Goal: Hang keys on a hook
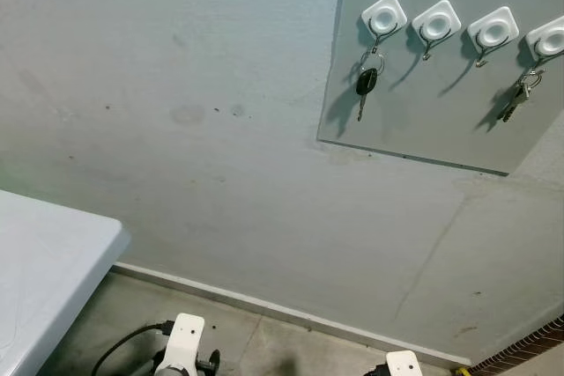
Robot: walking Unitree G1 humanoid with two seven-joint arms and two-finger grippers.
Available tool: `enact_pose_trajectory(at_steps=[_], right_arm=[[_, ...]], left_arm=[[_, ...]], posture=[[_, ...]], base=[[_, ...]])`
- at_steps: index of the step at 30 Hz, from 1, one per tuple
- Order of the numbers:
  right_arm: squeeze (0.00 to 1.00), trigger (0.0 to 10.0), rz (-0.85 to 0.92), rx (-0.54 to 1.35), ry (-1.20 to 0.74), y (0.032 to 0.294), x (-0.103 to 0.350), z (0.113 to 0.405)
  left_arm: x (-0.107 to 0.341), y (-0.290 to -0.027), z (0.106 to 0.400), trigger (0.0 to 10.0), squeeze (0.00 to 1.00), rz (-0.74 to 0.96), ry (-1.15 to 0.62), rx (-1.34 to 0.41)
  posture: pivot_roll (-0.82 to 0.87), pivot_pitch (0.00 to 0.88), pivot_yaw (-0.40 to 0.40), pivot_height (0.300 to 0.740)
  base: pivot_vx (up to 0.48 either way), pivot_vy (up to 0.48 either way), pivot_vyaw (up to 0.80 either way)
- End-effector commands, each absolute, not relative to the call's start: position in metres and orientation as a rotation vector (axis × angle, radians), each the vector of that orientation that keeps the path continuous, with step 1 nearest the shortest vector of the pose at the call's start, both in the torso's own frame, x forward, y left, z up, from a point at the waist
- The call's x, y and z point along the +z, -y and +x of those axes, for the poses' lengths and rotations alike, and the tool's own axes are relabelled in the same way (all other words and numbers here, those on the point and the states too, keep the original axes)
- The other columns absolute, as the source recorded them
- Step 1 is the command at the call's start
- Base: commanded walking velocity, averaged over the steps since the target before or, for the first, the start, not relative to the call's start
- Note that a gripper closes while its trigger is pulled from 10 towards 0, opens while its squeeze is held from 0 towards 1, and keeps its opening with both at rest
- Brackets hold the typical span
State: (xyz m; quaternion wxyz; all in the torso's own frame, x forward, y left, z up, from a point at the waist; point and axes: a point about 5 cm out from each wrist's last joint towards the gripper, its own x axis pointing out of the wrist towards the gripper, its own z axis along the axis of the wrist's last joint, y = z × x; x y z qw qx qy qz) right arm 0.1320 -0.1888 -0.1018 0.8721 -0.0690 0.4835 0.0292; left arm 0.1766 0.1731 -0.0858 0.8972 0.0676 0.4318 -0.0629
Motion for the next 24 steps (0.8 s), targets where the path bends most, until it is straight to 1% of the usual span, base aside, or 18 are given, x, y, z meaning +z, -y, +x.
enact_pose_trajectory(at_steps=[1,3,5,8,24], right_arm=[[0.00,10.0,-0.167,0.079,-1.020,0.1889,-0.1025,0.1305],[0.00,10.0,-0.163,0.079,-1.020,0.1888,-0.1025,0.1304],[0.00,10.0,-0.164,0.073,-1.018,0.1897,-0.1022,0.1309],[0.00,10.0,-0.186,0.100,-1.013,0.1893,-0.1017,0.1321],[0.00,10.0,-0.193,0.098,-1.021,0.1915,-0.1021,0.1305]], left_arm=[[-0.0863,-0.1764,0.1746,10.0,0.00,0.151,-0.899,-0.130],[-0.0864,-0.1765,0.1745,10.0,0.00,0.153,-0.900,-0.132],[-0.0863,-0.1775,0.1743,10.0,0.00,0.183,-0.899,-0.154],[-0.0855,-0.1804,0.1754,10.0,0.00,0.183,-0.897,-0.145],[-0.0857,-0.1791,0.1754,10.0,0.00,0.187,-0.899,-0.148]], posture=[[-0.04,0.000,0.007,0.740],[-0.04,0.000,0.007,0.740],[-0.03,0.000,-0.001,0.740],[-0.03,0.000,-0.005,0.740],[-0.03,0.000,-0.006,0.740]], base=[[0.000,0.000,0.43],[0.000,0.000,0.43],[0.000,0.000,0.80],[0.000,0.000,0.80],[0.000,0.000,0.80]])
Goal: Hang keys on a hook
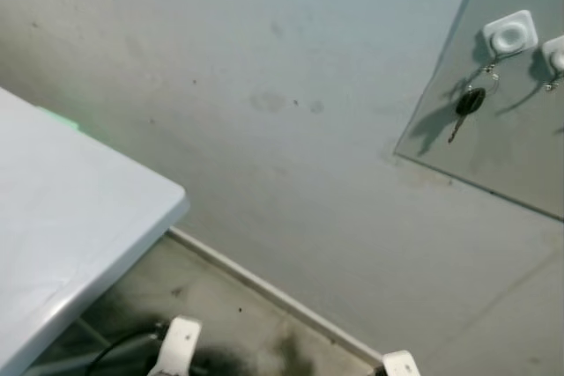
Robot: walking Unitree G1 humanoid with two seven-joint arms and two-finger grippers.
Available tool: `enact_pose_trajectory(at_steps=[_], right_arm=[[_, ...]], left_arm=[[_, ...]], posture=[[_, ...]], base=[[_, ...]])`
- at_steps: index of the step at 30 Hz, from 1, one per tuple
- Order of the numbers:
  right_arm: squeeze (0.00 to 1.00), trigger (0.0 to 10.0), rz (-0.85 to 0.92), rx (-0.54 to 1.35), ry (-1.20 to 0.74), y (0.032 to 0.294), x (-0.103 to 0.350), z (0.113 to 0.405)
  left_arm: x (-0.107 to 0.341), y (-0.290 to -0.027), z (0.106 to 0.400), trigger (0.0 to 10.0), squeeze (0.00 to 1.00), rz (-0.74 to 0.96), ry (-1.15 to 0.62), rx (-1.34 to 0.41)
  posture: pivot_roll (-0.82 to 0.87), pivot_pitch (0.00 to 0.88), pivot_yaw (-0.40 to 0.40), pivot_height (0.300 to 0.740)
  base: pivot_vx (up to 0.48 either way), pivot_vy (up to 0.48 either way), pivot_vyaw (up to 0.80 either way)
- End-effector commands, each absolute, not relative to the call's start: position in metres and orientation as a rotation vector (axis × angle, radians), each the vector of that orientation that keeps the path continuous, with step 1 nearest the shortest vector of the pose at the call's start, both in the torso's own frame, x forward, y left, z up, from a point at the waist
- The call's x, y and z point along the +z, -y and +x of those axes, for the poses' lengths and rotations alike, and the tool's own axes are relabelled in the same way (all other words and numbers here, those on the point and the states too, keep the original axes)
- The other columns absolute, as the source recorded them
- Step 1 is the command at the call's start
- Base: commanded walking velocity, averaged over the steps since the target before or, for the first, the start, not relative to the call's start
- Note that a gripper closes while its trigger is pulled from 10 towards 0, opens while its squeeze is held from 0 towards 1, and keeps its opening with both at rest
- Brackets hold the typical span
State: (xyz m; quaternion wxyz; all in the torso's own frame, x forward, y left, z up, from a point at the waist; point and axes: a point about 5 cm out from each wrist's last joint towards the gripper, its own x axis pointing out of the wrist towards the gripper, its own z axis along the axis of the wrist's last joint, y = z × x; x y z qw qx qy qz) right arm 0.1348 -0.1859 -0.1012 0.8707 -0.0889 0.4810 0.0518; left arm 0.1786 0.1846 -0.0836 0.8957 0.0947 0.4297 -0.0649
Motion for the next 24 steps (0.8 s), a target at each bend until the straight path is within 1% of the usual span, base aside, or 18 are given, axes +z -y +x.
enact_pose_trajectory(at_steps=[1,24], right_arm=[[0.00,10.0,-0.193,0.098,-1.023,0.1915,-0.1022,0.1301],[0.00,10.0,-0.180,0.088,-1.042,0.1914,-0.1039,0.1259]], left_arm=[[-0.0859,-0.1792,0.1752,10.0,0.00,0.188,-0.901,-0.148],[-0.0874,-0.1778,0.1737,10.0,0.00,0.195,-0.921,-0.137]], posture=[[-0.03,0.000,-0.006,0.740],[-0.02,0.000,-0.008,0.740]], base=[[0.000,0.000,0.80],[0.000,0.000,0.80]])
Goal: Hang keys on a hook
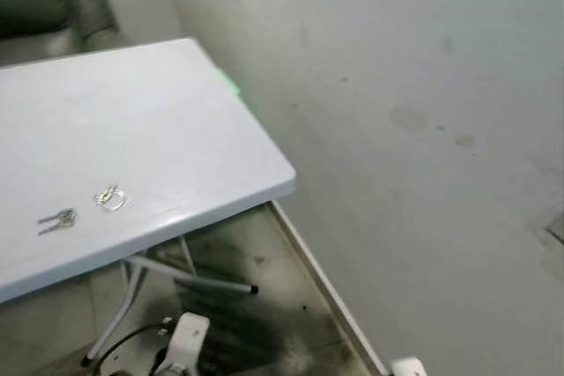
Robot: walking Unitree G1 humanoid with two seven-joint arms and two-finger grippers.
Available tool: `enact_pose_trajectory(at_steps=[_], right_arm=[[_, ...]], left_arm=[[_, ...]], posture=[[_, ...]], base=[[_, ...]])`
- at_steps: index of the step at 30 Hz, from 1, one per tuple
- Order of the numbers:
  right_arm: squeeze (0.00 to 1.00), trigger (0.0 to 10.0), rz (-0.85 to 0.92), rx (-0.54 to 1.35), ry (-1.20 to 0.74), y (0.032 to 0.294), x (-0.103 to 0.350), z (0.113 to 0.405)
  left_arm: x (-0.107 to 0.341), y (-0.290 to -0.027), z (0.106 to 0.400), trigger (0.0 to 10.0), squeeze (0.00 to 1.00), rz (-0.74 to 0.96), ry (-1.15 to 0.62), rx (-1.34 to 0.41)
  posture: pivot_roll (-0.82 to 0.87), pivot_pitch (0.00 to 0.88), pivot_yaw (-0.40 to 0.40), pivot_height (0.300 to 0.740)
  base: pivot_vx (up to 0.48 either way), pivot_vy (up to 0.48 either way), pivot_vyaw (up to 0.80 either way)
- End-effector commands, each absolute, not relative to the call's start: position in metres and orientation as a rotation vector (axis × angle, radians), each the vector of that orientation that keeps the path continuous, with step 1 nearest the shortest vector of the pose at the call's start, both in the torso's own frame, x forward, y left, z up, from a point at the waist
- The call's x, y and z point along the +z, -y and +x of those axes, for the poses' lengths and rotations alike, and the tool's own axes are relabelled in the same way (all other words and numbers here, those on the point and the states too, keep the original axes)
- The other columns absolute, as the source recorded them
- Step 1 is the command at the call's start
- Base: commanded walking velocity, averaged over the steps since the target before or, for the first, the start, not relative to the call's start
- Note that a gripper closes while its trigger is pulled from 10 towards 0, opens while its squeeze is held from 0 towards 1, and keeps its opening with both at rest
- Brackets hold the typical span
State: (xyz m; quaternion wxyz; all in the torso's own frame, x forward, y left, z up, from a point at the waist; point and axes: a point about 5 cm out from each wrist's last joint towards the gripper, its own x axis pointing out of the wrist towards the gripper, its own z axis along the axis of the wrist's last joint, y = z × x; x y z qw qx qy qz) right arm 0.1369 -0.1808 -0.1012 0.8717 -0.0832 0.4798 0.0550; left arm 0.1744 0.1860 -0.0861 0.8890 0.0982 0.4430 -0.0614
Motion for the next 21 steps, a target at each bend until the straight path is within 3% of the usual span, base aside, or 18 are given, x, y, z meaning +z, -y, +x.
enact_pose_trajectory(at_steps=[1,21], right_arm=[[0.00,10.0,-0.180,0.087,-1.045,0.1915,-0.1041,0.1254],[0.00,10.0,-0.147,0.062,-1.059,0.1912,-0.1052,0.1231]], left_arm=[[-0.0875,-0.1780,0.1734,10.0,0.00,0.190,-0.924,-0.134],[-0.0882,-0.1778,0.1729,10.0,0.00,0.149,-0.934,-0.085]], posture=[[-0.02,0.000,-0.008,0.740],[-0.02,0.000,-0.009,0.740]], base=[[0.000,0.000,0.80],[0.000,0.000,0.75]])
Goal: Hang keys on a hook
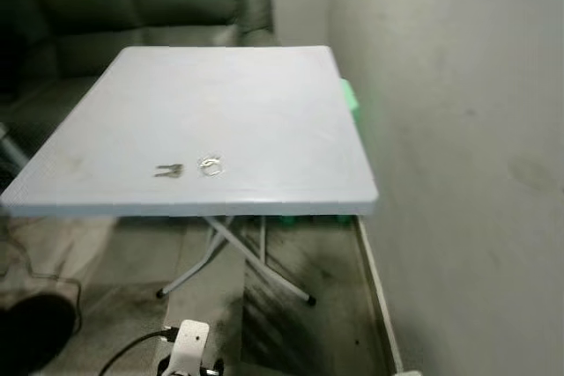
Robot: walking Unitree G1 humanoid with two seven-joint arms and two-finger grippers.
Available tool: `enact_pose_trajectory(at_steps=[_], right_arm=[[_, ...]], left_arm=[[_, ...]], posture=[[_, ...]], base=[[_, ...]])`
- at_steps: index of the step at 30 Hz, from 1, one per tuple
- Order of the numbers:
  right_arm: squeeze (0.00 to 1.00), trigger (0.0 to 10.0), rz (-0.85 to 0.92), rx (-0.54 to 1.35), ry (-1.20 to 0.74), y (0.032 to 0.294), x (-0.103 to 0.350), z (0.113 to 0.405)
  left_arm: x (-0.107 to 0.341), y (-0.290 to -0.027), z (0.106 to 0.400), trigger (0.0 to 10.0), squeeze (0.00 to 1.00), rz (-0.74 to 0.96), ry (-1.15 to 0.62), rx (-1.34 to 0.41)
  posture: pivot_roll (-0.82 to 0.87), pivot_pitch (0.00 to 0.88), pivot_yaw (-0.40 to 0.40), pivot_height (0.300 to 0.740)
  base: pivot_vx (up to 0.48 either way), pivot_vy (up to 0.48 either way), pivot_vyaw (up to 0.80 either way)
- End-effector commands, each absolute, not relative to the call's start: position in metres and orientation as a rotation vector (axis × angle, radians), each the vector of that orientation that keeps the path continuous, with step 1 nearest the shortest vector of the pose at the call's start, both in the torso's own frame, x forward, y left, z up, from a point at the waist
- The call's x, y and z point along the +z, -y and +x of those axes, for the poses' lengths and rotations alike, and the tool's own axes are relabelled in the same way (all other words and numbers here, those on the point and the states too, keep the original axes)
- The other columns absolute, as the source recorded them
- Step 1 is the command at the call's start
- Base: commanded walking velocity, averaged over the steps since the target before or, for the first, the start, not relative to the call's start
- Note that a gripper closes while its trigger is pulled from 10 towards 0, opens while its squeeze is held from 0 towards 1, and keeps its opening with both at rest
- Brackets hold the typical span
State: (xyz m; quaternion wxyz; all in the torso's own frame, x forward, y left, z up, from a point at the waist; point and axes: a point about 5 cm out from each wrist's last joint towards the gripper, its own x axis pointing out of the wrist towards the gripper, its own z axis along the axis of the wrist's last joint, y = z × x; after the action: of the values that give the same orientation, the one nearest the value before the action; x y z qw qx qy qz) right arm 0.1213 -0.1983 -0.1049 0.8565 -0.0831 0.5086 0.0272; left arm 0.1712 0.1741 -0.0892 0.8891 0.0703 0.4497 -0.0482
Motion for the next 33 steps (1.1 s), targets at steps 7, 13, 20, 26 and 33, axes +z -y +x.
enact_pose_trajectory(at_steps=[7,13,20,26,33], right_arm=[[0.00,10.0,-0.152,0.050,-1.058,0.1933,-0.1048,0.1234],[0.00,10.0,-0.148,0.048,-1.062,0.1929,-0.1051,0.1232],[0.00,10.0,-0.146,0.050,-1.070,0.1922,-0.1057,0.1217],[0.00,10.0,-0.151,0.052,-1.079,0.1934,-0.1064,0.1190],[0.00,10.0,-0.157,0.056,-1.084,0.1941,-0.1069,0.1169]], left_arm=[[-0.0881,-0.1773,0.1731,10.0,0.00,0.149,-0.930,-0.087],[-0.0876,-0.1777,0.1739,10.0,0.00,0.143,-0.926,-0.081],[-0.0877,-0.1780,0.1736,10.0,0.00,0.148,-0.927,-0.085],[-0.0878,-0.1781,0.1733,10.0,0.00,0.148,-0.928,-0.086],[-0.0874,-0.1777,0.1743,10.0,0.00,0.150,-0.923,-0.089]], posture=[[-0.02,0.000,-0.013,0.740],[-0.02,0.000,-0.013,0.740],[-0.03,0.000,-0.012,0.740],[-0.03,0.000,-0.014,0.740],[-0.02,0.000,-0.020,0.740]], base=[[0.000,0.000,0.00],[0.000,0.299,0.00],[0.000,0.467,0.00],[0.000,0.472,0.00],[0.000,0.472,0.00]])
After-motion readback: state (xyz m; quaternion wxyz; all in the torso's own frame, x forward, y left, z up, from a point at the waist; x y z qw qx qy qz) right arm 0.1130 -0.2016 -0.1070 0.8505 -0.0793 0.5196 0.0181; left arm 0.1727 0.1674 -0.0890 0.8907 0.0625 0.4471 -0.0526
